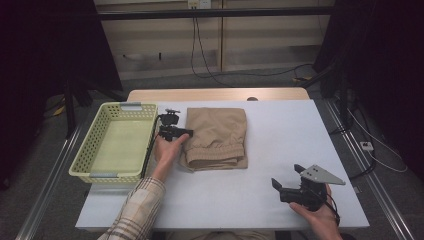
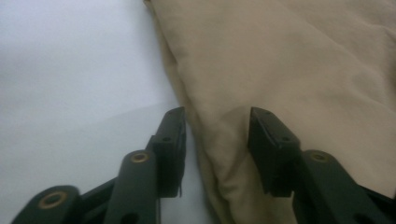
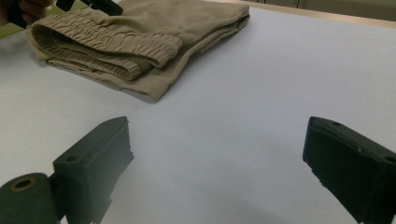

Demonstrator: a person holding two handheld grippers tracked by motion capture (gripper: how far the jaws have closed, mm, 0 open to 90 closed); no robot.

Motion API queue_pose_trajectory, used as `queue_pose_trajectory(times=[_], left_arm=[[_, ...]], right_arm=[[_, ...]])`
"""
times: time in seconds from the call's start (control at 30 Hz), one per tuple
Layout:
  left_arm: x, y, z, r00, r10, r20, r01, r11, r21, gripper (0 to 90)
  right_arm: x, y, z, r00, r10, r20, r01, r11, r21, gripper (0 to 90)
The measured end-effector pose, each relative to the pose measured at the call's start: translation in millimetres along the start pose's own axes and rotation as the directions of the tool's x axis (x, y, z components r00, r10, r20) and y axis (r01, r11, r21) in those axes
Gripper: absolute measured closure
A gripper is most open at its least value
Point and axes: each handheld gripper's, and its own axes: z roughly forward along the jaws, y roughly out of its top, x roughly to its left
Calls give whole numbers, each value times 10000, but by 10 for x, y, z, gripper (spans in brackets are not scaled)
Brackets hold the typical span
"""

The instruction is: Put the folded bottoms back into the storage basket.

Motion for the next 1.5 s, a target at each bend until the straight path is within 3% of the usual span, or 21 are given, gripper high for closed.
queue_pose_trajectory(times=[0.2,0.27,0.37,0.43,0.47,0.57,0.7,0.73,0.93,1.1,1.3,1.33,1.37,1.4,1.5], left_arm=[[-34,-8,12,9997,-34,229,31,9999,127,668],[-79,-22,30,9992,330,204,-333,9994,117,717],[-106,-23,37,9988,474,116,-476,9988,107,729],[-98,-24,46,9987,372,359,-377,9992,152,751],[-105,-27,55,9983,367,443,-374,9992,165,812],[-118,-19,61,9984,354,434,-363,9991,221,842],[-131,-25,48,9984,450,328,-451,9990,0,858],[-139,-13,20,9984,462,320,-454,9986,-255,859],[-147,28,-84,9975,471,527,-431,9962,-753,862],[-172,63,-173,9943,672,832,-562,9903,-1273,862],[-248,124,-290,9893,1152,896,-971,9780,-1848,863],[-267,138,-327,9867,1291,991,-1069,9733,-2031,864],[-267,138,-327,9867,1291,991,-1069,9733,-2031,864],[-290,156,-368,9832,1486,1056,-1216,9662,-2271,863],[-307,190,-402,9779,1737,1166,-1437,9627,-2291,863]], right_arm=[[5,-1,7,10000,-30,2,30,10000,39,78],[8,0,10,10000,-12,-24,12,10000,49,79],[8,-1,12,10000,-19,-38,20,10000,65,79],[8,-1,12,10000,-20,-43,20,10000,67,79],[10,-1,9,10000,-7,-59,8,10000,73,80],[9,-1,7,10000,-25,-47,26,10000,62,81],[6,-2,4,10000,-30,-68,30,10000,50,81],[2,-3,7,10000,-27,-68,28,10000,33,82],[-2,-3,3,10000,-5,-77,5,10000,19,83],[1,-2,1,10000,23,-81,-23,10000,10,84],[-1,-1,2,9999,71,-87,-71,10000,50,85],[-1,-1,0,9999,79,-87,-79,10000,34,85],[-1,-1,0,9999,79,-87,-79,10000,34,85],[-5,-1,-3,9999,79,-77,-79,10000,3,84],[-7,0,-6,9999,89,-109,-90,9999,-59,84]])
